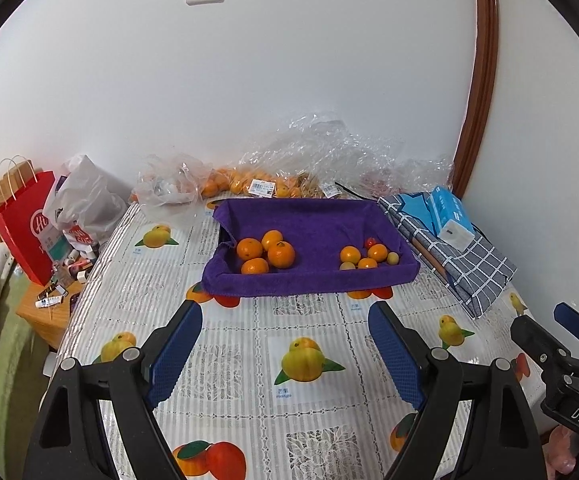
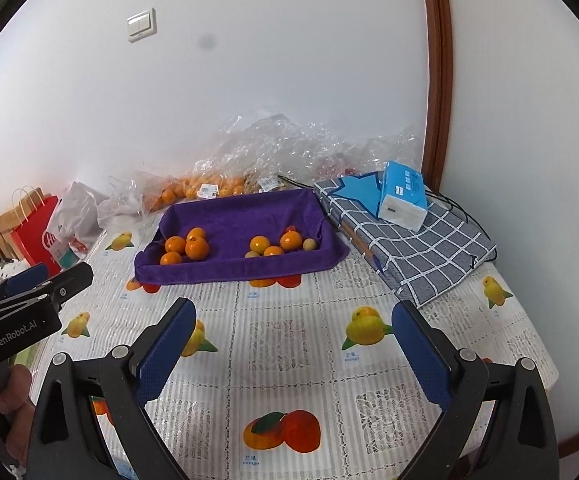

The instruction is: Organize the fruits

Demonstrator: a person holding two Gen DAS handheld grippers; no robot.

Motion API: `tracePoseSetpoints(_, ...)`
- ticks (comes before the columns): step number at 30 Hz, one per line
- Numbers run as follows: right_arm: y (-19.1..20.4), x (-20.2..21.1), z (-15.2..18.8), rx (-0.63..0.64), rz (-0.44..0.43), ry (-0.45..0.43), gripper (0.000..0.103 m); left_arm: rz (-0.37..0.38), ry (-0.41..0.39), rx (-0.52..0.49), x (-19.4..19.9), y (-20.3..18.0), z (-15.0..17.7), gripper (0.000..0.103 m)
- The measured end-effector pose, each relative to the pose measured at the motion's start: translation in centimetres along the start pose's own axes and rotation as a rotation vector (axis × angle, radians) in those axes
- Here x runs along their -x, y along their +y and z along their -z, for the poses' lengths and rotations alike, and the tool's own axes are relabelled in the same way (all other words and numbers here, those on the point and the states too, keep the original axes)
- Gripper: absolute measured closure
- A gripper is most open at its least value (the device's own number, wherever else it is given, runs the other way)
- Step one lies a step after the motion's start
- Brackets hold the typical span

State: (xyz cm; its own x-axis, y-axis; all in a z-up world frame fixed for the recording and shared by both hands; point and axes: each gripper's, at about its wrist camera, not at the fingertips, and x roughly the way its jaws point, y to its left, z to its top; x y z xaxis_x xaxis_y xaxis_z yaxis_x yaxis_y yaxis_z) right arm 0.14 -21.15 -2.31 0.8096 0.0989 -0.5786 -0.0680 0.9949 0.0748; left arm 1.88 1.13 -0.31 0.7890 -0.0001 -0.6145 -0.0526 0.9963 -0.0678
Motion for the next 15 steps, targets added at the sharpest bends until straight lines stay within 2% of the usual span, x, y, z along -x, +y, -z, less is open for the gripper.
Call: tracePoseSetpoints(15, -0.12, 0.40, -0.20, -0.004, 0.007, -0.005, 0.005, 0.007, -0.003, -0.004, 0.07, 0.01, -0.46, 0.019)
